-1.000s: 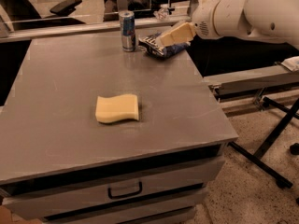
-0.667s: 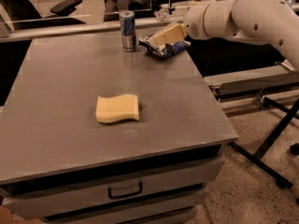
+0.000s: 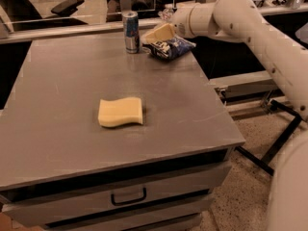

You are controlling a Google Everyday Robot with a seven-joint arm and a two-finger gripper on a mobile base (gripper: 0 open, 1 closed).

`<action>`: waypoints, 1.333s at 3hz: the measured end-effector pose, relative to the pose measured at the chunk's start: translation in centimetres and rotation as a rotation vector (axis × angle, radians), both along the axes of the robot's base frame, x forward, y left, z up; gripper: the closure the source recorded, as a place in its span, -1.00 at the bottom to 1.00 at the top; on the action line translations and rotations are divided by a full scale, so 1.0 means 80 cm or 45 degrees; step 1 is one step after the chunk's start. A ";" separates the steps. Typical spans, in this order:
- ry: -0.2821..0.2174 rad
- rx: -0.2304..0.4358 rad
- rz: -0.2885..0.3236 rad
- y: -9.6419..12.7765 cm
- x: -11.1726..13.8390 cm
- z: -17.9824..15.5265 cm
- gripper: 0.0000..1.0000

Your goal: Move redbull can near sponge

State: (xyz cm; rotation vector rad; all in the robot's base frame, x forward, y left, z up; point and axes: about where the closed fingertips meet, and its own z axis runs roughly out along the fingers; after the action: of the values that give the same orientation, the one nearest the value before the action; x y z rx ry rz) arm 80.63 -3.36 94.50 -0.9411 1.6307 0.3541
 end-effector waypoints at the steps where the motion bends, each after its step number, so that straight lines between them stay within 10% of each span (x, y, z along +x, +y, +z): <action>1: 0.013 0.009 0.033 0.031 0.035 -0.008 -1.00; 4: 0.142 0.086 0.316 0.125 0.032 -0.027 -0.73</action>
Offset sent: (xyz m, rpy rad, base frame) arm 0.0504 0.0937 -0.0113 0.0670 0.0706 0.1977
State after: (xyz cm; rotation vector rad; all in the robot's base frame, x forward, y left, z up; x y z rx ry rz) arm 83.22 6.67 92.31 -1.0910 1.5946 0.6375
